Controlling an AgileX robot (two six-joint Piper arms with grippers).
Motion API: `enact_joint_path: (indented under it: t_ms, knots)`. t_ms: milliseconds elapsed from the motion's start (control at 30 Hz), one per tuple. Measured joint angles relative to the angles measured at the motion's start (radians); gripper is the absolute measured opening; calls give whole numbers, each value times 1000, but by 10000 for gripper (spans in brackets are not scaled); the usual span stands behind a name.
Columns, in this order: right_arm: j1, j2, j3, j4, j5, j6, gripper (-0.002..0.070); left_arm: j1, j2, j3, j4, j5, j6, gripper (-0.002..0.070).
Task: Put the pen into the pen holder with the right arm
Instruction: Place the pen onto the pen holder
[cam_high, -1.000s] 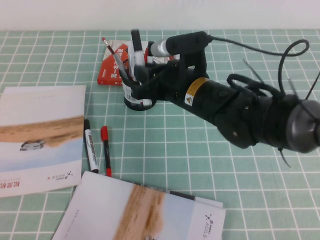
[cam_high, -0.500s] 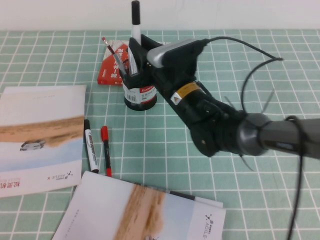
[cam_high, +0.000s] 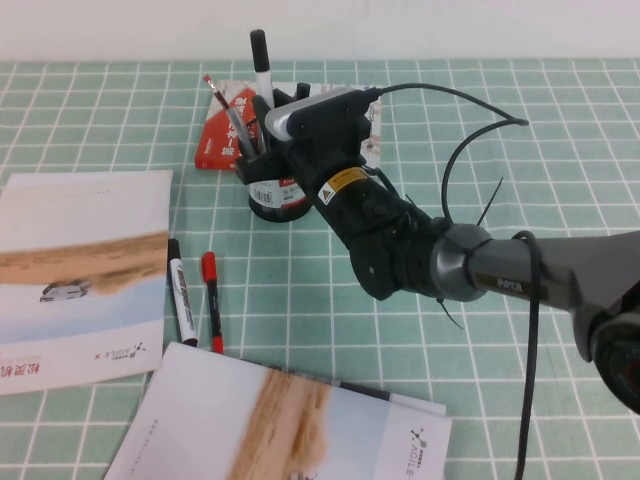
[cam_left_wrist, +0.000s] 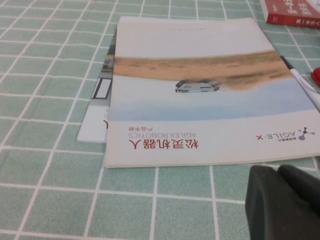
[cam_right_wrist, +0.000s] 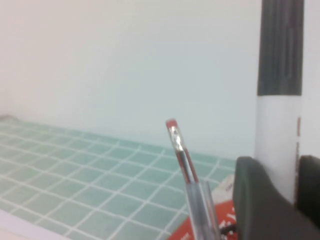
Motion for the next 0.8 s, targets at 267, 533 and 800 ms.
enact_joint_path:
  t_ms: [267,533,800]
  knots:
    - [0,7,0,27,58,-13,125,0,0,0,0,0,0,-4]
    - [0,-17,0,33,170,-15,337,0,0,0,0,0,0,-4]
    - [0,-183,4,33,467,0,218,0,0,0,0,0,0,-4]
